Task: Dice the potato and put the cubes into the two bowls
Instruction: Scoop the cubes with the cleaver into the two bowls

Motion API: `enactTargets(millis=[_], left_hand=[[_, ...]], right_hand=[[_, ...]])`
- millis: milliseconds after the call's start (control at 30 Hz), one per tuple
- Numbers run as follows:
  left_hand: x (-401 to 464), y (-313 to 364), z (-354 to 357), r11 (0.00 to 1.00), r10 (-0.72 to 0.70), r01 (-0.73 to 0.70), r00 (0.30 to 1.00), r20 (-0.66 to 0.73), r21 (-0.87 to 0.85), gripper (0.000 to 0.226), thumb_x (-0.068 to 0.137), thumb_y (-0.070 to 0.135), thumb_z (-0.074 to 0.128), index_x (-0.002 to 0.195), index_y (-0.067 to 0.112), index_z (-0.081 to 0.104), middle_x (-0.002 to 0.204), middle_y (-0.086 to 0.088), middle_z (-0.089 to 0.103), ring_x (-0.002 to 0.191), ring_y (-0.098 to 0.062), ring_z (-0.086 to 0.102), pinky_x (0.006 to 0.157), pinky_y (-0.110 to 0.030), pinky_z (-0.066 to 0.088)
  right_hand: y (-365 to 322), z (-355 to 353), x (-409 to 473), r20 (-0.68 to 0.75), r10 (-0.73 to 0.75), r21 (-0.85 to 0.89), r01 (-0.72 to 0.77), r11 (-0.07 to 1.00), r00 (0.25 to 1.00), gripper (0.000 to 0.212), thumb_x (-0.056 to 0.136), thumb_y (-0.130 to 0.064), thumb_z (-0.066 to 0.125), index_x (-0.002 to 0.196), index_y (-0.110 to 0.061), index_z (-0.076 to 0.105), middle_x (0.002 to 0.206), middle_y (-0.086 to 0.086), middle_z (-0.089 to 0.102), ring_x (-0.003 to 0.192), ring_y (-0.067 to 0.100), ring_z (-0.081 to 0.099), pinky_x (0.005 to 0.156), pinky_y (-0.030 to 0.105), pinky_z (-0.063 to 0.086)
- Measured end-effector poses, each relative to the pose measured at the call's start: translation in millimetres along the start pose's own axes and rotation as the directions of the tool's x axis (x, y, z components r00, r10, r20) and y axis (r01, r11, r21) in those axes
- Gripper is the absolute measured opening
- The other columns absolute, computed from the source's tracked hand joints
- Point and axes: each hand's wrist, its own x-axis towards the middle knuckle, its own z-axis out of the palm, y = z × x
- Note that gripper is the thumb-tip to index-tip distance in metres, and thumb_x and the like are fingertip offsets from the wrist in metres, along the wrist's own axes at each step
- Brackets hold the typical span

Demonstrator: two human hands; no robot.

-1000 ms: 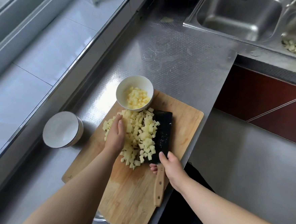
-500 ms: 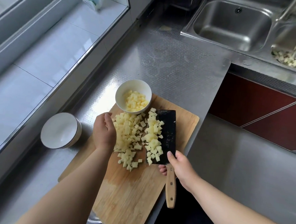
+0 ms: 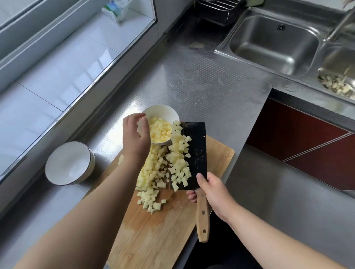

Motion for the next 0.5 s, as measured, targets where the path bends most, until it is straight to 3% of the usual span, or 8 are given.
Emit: enactTargets(millis=[133, 300, 400, 500], left_hand=[[10, 16, 10, 0.986, 0.140, -0.157, 0.965, 0.220, 0.059, 0.050, 0.099, 0.049, 0.031, 0.129, 0.016, 0.053, 0.132, 0.001, 0.044, 0.127, -0.012, 0.040, 0.109, -0.040, 0.036], [28, 22, 19, 0.867, 0.251, -0.431, 0.811, 0.528, 0.251, 0.069, 0.091, 0.068, 0.030, 0.147, 0.030, 0.034, 0.152, 0.002, 0.033, 0.140, -0.017, 0.027, 0.114, -0.038, 0.019], [38, 19, 28, 0.861, 0.197, -0.445, 0.738, 0.646, 0.246, 0.087, 0.078, 0.084, 0.034, 0.148, 0.034, 0.031, 0.153, 0.003, 0.032, 0.143, -0.020, 0.022, 0.116, -0.044, 0.019], [42, 16, 35, 0.868, 0.168, -0.421, 0.749, 0.641, 0.265, 0.089, 0.073, 0.087, 0.038, 0.145, 0.035, 0.036, 0.151, 0.003, 0.034, 0.143, -0.020, 0.023, 0.115, -0.047, 0.023]], right_hand=[[-17, 2, 10, 0.042, -0.014, -0.023, 0.015, 1.000, 0.999, 0.035, 0.101, -0.032, 0.046, 0.113, 0.001, 0.051, 0.081, 0.019, 0.071, 0.067, 0.025, 0.067, 0.060, 0.032, 0.057], [-36, 3, 27, 0.063, -0.016, -0.087, 0.022, 0.996, 0.998, 0.034, 0.102, -0.031, 0.045, 0.112, 0.001, 0.051, 0.076, 0.017, 0.070, 0.064, 0.024, 0.066, 0.057, 0.030, 0.055], [-50, 2, 36, 0.091, -0.031, -0.120, 0.042, 0.992, 0.995, 0.025, 0.102, -0.030, 0.045, 0.105, -0.007, 0.055, 0.076, 0.015, 0.070, 0.065, 0.024, 0.066, 0.057, 0.029, 0.054], [-60, 1, 43, 0.099, -0.036, -0.143, 0.050, 0.988, 0.994, 0.021, 0.103, -0.027, 0.044, 0.101, -0.009, 0.055, 0.073, 0.014, 0.069, 0.061, 0.022, 0.065, 0.054, 0.026, 0.053]])
